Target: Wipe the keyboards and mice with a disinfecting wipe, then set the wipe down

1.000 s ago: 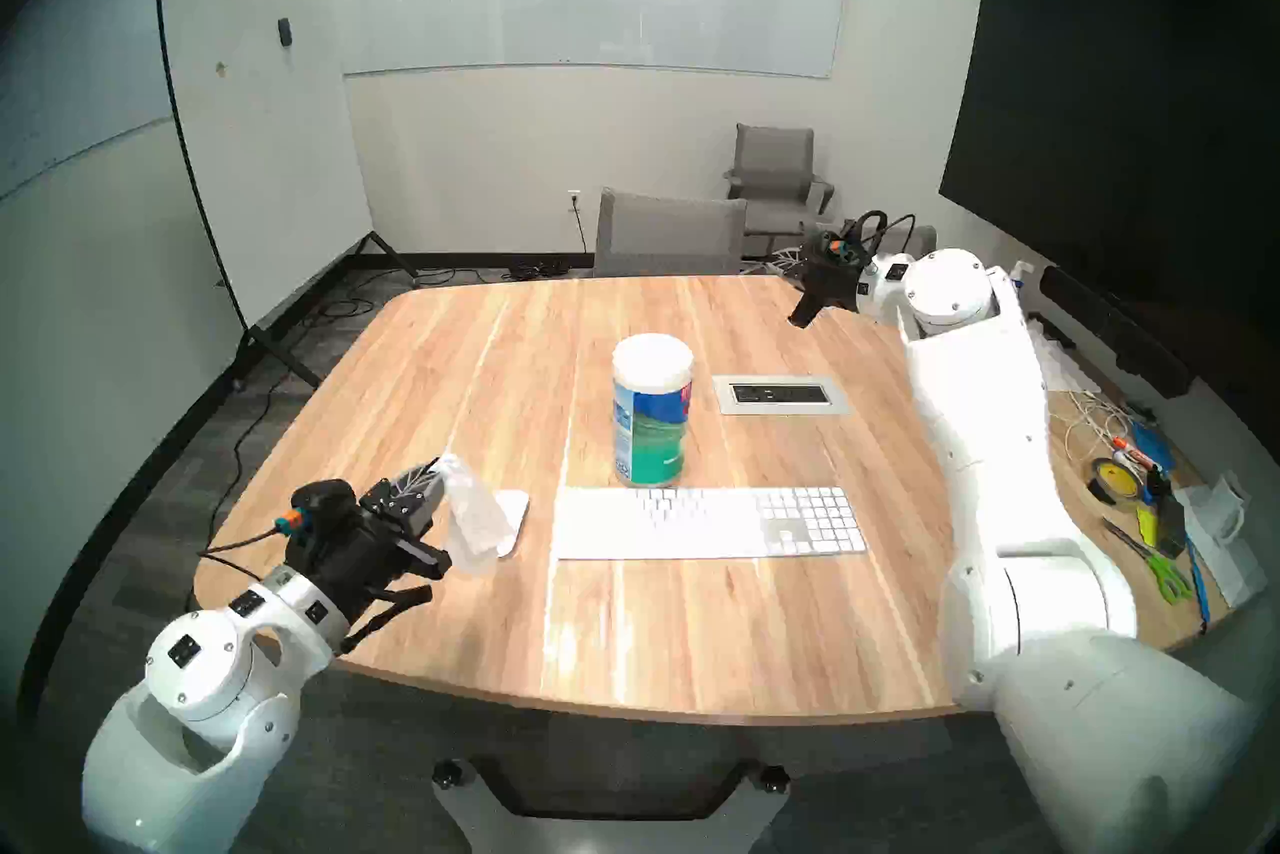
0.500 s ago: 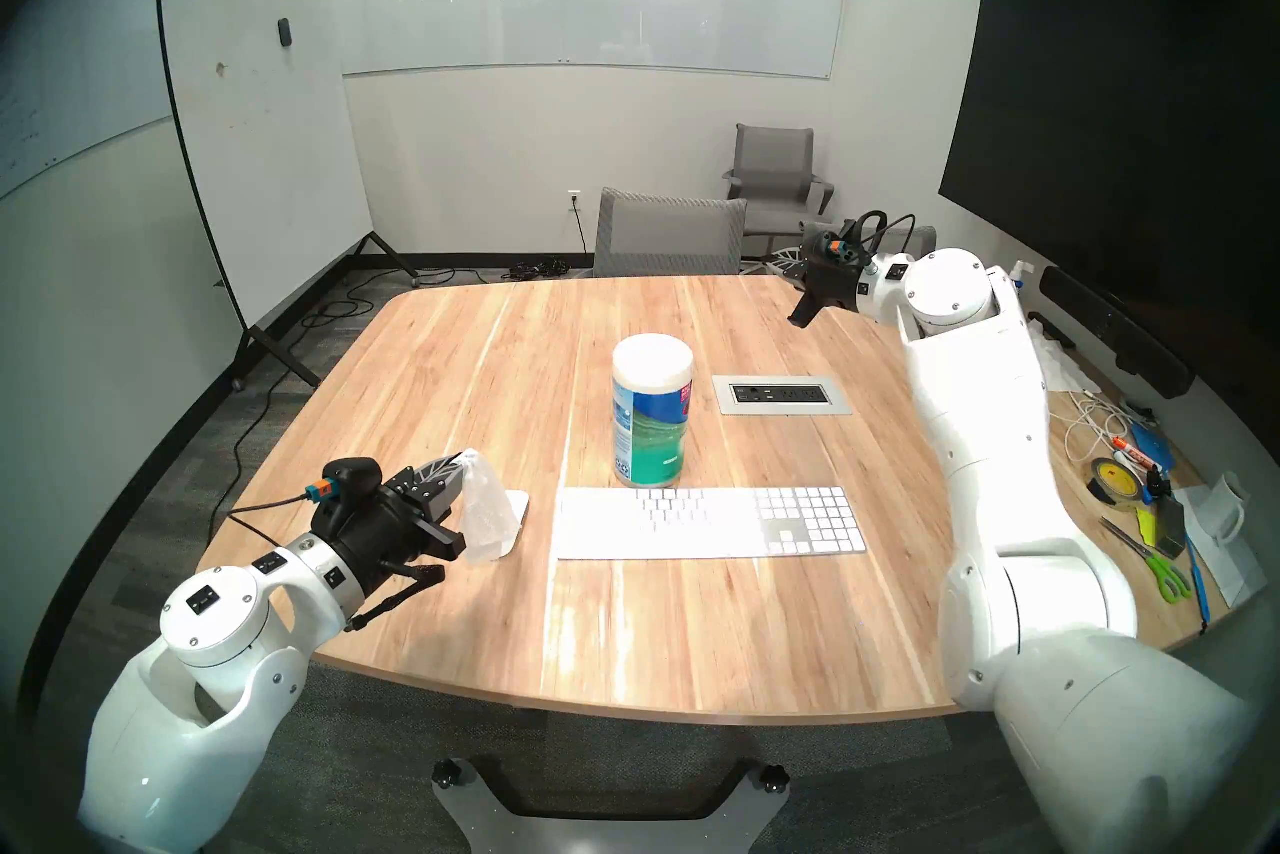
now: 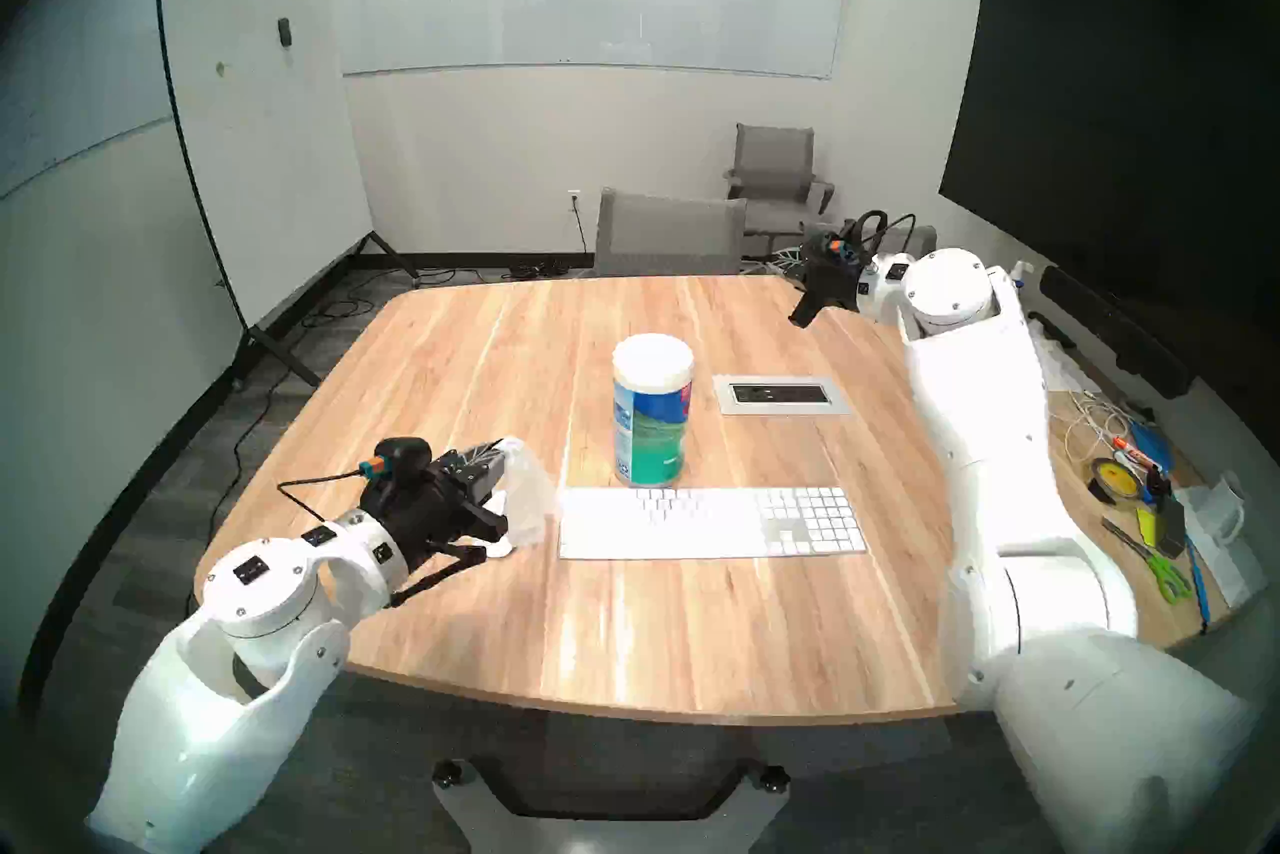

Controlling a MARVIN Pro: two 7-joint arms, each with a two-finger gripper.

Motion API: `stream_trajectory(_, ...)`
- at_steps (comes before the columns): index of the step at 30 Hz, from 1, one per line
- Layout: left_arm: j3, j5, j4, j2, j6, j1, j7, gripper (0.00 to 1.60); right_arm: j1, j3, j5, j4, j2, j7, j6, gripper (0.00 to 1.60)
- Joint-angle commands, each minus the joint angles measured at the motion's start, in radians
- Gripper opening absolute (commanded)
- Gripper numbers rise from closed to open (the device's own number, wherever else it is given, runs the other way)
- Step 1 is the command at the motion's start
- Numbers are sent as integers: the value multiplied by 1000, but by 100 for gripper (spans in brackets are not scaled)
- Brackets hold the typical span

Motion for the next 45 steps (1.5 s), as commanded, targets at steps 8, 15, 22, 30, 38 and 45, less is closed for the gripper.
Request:
stream_trajectory(8,96,42,28,-28,68,-152,4,0,29,3,4,-16,-2,-2,-1,0)
stream_trajectory(15,163,59,122,-71,101,-255,-9,0,29,3,4,-15,-2,-2,-1,0)
stream_trajectory(22,218,80,196,-113,115,-316,-29,0,29,3,4,-15,-2,-2,-1,0)
stream_trajectory(30,292,113,214,-135,144,-337,-39,0,29,3,4,-15,-2,-2,-1,0)
stream_trajectory(38,330,133,193,-149,209,-343,-27,0,30,3,4,-15,-2,-1,-1,0)
stream_trajectory(45,321,136,205,-146,163,-289,-4,0,30,3,4,-15,-2,-1,-1,0)
